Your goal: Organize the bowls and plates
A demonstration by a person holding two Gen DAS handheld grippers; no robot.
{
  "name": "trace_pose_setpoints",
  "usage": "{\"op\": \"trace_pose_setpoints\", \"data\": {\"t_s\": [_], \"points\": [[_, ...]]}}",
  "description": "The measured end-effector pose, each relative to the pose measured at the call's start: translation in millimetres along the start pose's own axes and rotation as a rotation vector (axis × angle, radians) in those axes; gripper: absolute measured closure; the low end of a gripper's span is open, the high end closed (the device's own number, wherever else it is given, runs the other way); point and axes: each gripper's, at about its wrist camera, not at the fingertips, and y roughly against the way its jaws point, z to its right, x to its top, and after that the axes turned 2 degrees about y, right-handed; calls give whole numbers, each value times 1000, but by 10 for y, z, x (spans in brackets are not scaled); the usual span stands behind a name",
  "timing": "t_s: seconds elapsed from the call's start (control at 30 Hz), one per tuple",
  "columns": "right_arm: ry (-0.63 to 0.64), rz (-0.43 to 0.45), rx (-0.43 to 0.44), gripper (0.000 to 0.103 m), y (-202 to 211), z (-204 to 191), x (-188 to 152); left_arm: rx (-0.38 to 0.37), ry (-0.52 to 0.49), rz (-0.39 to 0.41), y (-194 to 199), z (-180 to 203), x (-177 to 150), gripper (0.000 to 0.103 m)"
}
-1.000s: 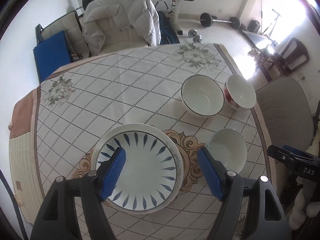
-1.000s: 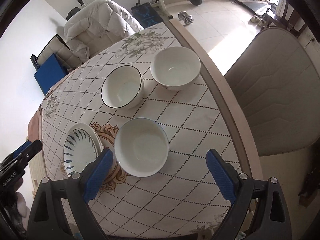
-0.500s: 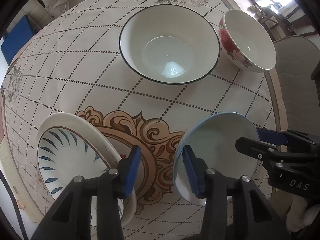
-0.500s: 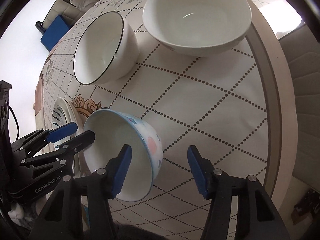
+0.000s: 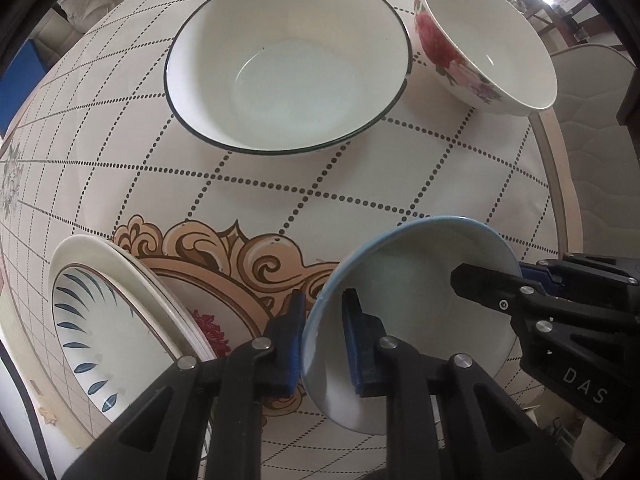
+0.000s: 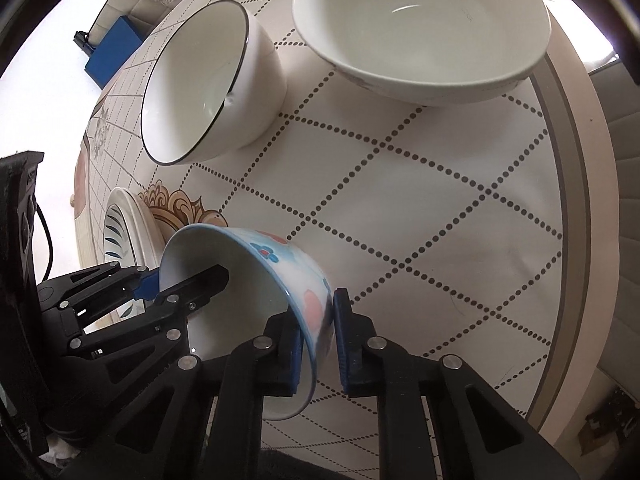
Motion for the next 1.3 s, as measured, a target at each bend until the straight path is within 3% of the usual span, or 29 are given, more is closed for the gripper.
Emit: {"op": "trace_pose_setpoints", "data": {"t_s": [0.37,0.77,0.9,1.0,1.07,1.13,1.2,1.3], "points": [[-20,-10,-10,89,208,190,10,-43,-6,15,161,155,231,87],[-54,-32,-45,89,283,366,40,-58,-8,-16,36,466,322,87],[-52,-41,-43,88,274,381,51,-68,4,-24,76,486,344,87],[-54,-54,-38,88,244,370,68,-59,17,-19,52,221,319,87],[-47,-67,-35,87,248,370,81,-44,33,-17,122,156,323,81],[-35,-49,-55,68,330,388,97,-64,64,-30,191,63,313,81],[-18,-26,-56,56,450,395,114,-67,84,-25,283,-13,294,81],[3,12,-68,52,693,367,173,-40,98,18,480,-97,269,79]]}}
